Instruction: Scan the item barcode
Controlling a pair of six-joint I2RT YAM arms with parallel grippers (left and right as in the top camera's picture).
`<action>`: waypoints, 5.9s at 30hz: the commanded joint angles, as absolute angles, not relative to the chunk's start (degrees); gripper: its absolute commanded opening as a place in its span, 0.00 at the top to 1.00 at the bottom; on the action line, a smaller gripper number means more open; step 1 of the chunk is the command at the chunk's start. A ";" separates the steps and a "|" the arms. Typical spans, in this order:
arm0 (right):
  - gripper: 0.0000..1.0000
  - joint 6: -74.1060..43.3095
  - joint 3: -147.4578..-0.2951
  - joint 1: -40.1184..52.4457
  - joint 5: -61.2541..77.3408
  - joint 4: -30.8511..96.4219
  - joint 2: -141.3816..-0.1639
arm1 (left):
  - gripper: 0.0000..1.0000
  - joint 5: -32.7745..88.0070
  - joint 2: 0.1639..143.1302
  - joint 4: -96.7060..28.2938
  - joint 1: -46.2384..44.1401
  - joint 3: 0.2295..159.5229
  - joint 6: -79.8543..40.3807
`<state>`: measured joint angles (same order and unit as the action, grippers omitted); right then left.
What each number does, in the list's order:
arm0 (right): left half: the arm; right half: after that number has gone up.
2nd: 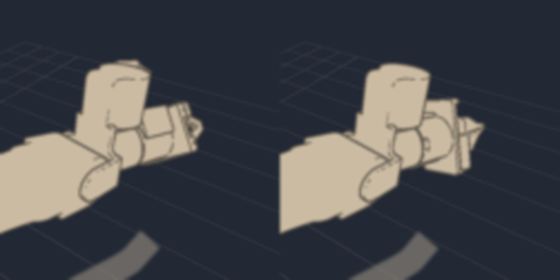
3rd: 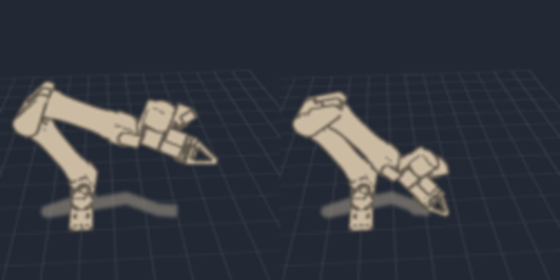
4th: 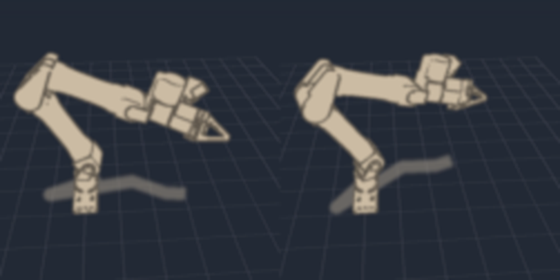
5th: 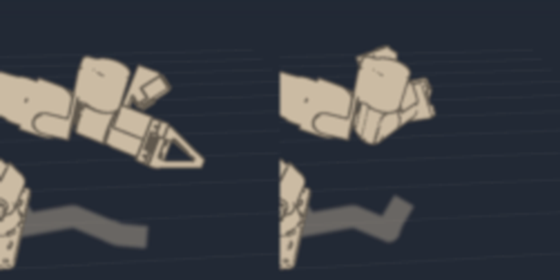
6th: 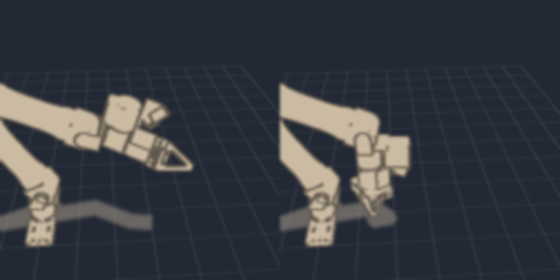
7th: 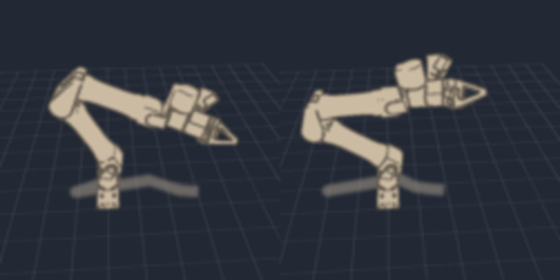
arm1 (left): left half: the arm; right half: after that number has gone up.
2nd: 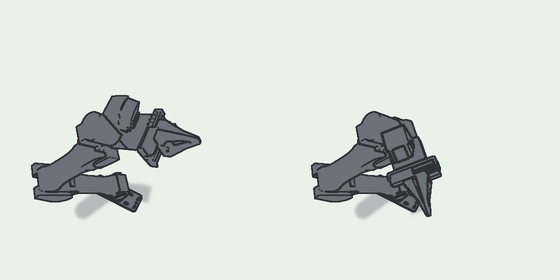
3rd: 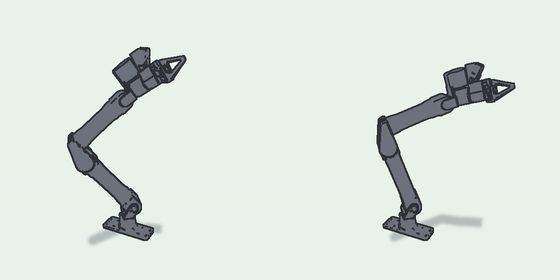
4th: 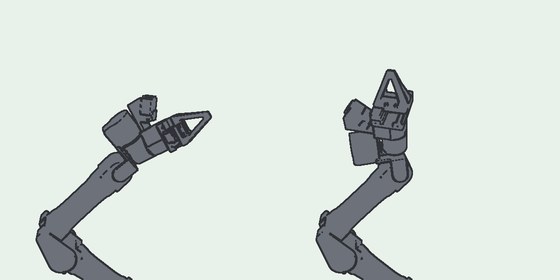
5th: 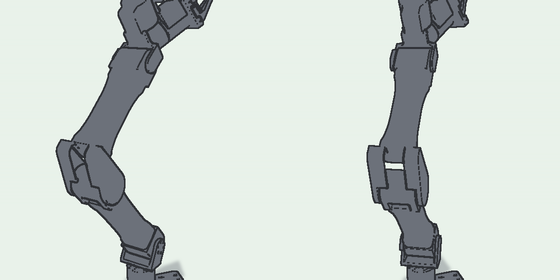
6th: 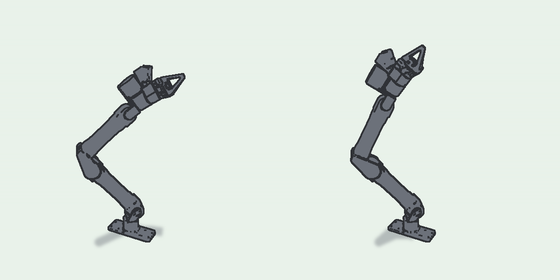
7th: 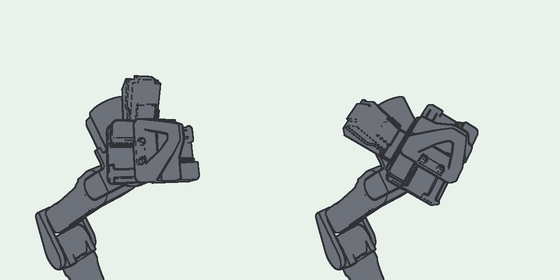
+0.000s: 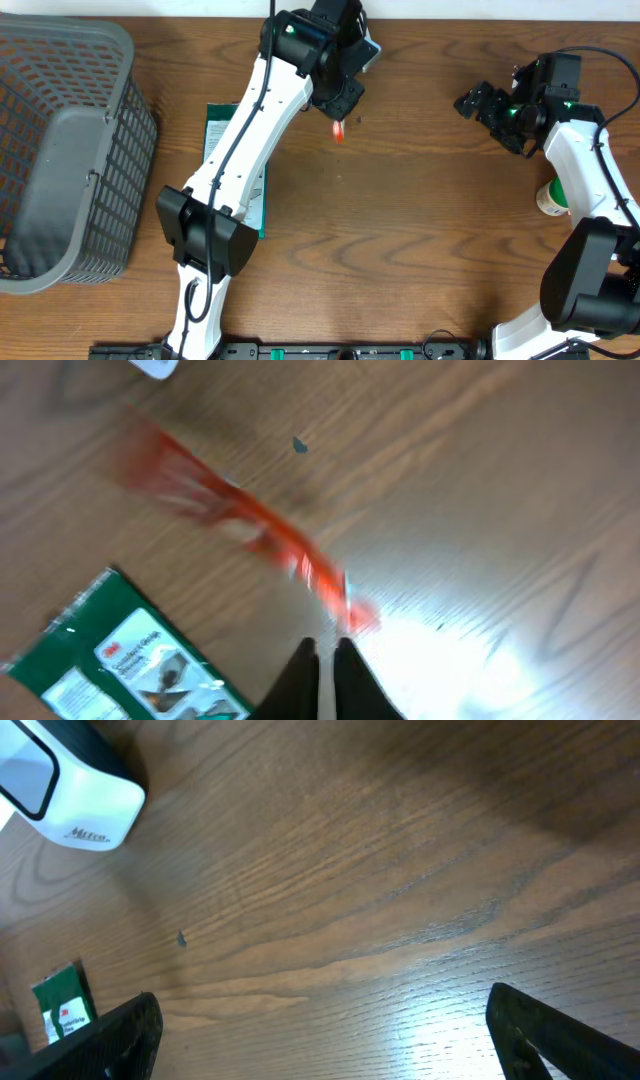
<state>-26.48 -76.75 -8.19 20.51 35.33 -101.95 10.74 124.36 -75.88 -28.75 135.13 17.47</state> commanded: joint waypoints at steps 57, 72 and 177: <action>0.01 -29.56 -75.53 -7.03 14.11 49.47 -102.35 | 0.16 4.21 120.55 -82.00 1.54 125.80 -1.61; 0.01 -29.52 -69.91 12.16 13.47 40.84 -102.35 | 0.16 4.21 120.55 -82.00 1.54 125.80 -1.61; 0.64 3.44 -71.13 25.87 7.44 28.93 -115.00 | 0.16 4.21 120.55 -82.00 1.54 125.80 -1.61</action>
<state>5.58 -71.09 26.57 9.34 28.82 -113.10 4.54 122.45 -81.87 1.34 125.86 -1.50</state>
